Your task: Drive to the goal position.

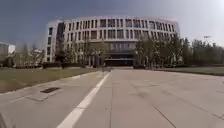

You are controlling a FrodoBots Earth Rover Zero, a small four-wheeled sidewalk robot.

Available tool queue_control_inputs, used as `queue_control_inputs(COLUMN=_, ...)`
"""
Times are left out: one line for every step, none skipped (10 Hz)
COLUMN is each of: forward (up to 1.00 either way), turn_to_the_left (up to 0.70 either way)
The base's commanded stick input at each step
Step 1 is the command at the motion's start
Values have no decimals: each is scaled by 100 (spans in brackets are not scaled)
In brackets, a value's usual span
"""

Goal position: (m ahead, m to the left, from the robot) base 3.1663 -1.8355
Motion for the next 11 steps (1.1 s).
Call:
queue_control_inputs(forward=70, turn_to_the_left=0)
queue_control_inputs(forward=70, turn_to_the_left=0)
queue_control_inputs(forward=70, turn_to_the_left=0)
queue_control_inputs(forward=70, turn_to_the_left=0)
queue_control_inputs(forward=70, turn_to_the_left=0)
queue_control_inputs(forward=70, turn_to_the_left=0)
queue_control_inputs(forward=70, turn_to_the_left=0)
queue_control_inputs(forward=70, turn_to_the_left=0)
queue_control_inputs(forward=70, turn_to_the_left=0)
queue_control_inputs(forward=70, turn_to_the_left=0)
queue_control_inputs(forward=70, turn_to_the_left=0)
